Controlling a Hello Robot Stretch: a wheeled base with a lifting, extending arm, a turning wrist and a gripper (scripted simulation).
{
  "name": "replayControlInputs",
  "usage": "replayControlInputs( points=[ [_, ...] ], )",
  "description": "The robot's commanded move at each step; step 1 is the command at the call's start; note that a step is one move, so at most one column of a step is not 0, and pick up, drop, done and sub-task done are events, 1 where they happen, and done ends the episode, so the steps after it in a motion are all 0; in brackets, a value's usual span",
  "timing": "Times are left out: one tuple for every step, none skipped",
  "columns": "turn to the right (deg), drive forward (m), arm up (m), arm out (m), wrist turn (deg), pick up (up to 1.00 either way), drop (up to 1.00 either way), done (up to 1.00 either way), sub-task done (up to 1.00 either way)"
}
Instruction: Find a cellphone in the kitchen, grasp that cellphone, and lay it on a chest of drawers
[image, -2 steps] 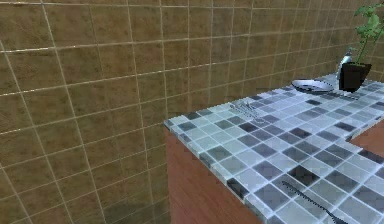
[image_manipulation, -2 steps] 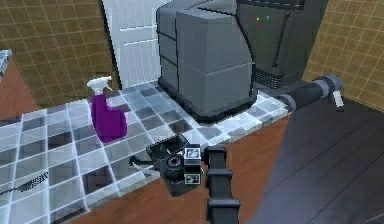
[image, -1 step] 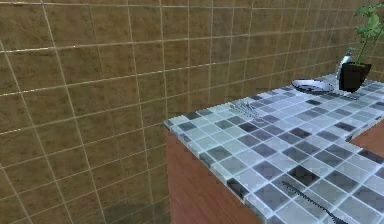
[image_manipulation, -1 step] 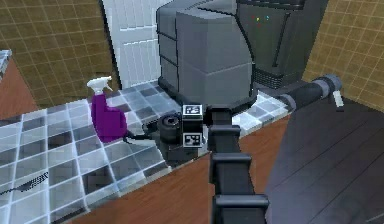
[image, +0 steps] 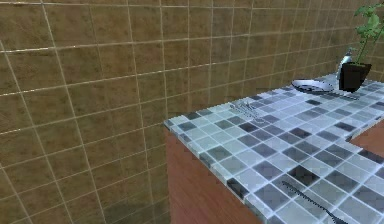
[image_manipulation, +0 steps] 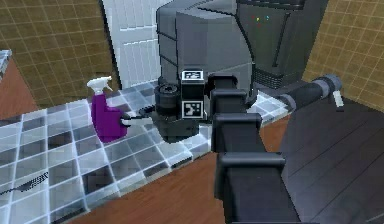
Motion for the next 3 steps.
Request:
replayControlInputs(
  points=[
    [0.0, 0.0, 0.0, 0.0, -45.0, 0.0, 0.0, 0.0, 0.0],
    [0.0, 0.0, 0.0, 0.0, -45.0, 0.0, 0.0, 0.0, 0.0],
    [0.0, 0.0, 0.0, 0.0, -9.0, 0.0, 0.0, 0.0, 0.0]
  ],
)
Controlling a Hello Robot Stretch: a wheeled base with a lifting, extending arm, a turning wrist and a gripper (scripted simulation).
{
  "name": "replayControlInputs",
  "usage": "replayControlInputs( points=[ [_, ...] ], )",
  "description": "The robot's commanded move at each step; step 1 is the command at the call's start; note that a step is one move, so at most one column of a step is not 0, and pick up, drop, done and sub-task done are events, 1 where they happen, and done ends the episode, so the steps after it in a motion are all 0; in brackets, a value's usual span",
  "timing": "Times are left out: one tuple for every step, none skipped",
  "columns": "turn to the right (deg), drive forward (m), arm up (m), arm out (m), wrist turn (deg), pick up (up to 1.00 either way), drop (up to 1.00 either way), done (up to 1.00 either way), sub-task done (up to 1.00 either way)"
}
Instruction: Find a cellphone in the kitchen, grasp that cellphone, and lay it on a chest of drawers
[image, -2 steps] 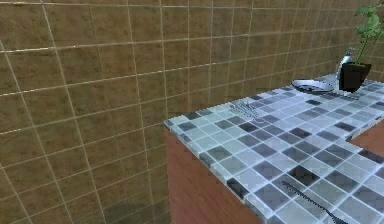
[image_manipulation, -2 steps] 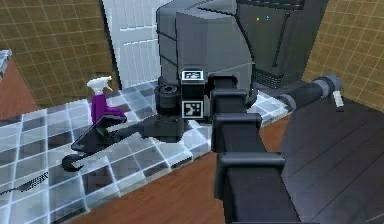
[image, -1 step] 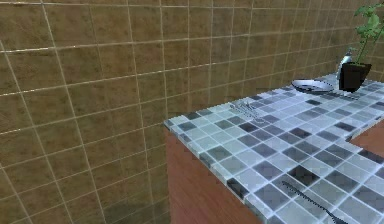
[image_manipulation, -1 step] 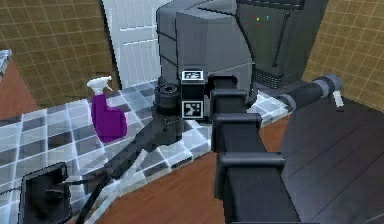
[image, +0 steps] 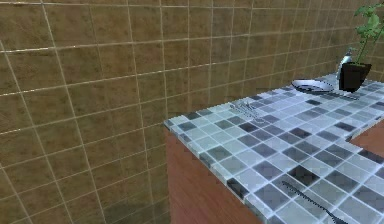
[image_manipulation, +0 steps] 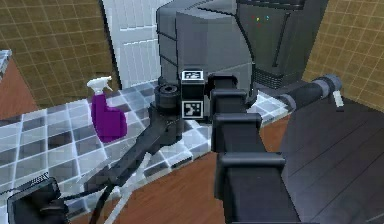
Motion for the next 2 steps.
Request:
replayControlInputs(
  points=[
    [0.0, 0.0, 0.0, -0.16, 0.0, 0.0, 0.0, 0.0, 0.0],
    [-45.0, 0.0, 0.0, 0.0, 0.0, 0.0, 0.0, 0.0, 0.0]
  ],
)
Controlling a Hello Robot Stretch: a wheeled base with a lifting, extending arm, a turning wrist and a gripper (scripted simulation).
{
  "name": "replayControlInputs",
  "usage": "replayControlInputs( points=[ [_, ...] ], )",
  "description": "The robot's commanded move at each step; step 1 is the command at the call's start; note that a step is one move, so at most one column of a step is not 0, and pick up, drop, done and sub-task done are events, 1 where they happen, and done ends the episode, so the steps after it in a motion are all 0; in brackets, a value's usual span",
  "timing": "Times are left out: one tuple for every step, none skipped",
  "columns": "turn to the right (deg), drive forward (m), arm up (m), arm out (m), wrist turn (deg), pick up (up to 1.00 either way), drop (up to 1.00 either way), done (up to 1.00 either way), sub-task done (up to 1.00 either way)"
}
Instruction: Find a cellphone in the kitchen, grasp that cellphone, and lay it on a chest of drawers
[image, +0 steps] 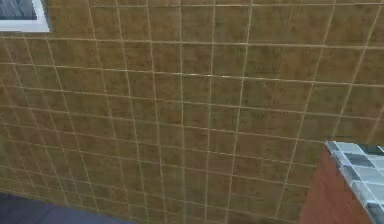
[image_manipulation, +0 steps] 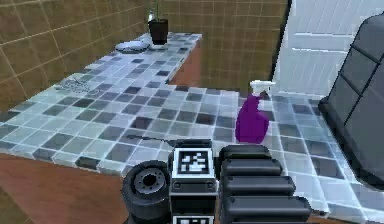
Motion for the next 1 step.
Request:
replayControlInputs(
  points=[
    [-30.0, 0.0, 0.0, 0.0, 0.0, 0.0, 0.0, 0.0, 0.0]
  ],
)
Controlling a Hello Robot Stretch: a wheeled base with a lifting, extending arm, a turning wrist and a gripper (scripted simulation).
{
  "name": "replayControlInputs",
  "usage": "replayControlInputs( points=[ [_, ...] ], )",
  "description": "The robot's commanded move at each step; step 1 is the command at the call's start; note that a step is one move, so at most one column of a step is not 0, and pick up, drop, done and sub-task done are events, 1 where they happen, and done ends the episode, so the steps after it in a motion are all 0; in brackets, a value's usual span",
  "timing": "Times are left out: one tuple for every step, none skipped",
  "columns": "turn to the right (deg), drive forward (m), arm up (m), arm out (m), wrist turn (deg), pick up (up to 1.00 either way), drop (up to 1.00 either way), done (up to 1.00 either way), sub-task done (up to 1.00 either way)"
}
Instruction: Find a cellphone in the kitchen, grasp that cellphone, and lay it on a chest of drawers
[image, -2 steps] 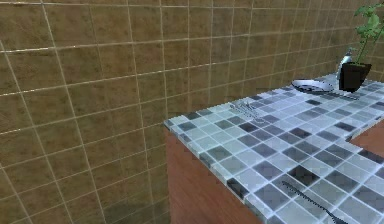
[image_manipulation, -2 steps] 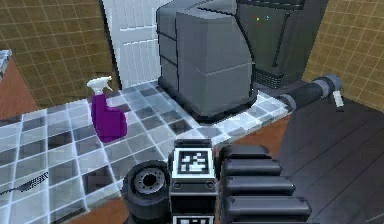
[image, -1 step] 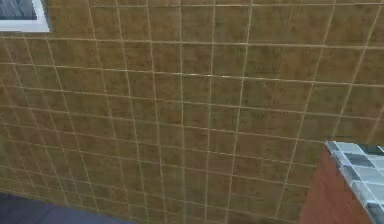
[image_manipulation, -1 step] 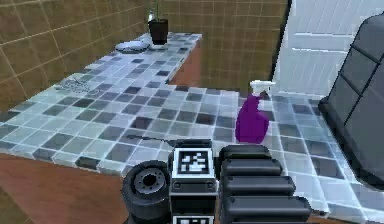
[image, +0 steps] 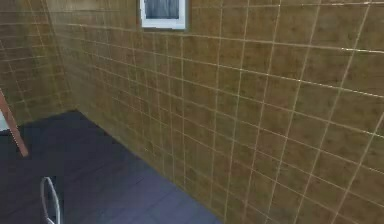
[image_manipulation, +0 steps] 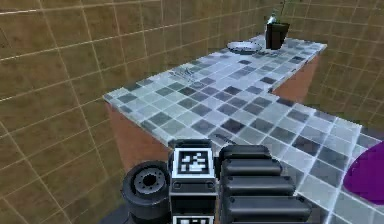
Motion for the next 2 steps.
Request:
replayControlInputs(
  points=[
    [0.0, 0.8, 0.0, 0.0, 0.0, 0.0, 0.0, 0.0, 0.0],
    [-30.0, 0.0, 0.0, 0.0, 0.0, 0.0, 0.0, 0.0, 0.0]
  ],
)
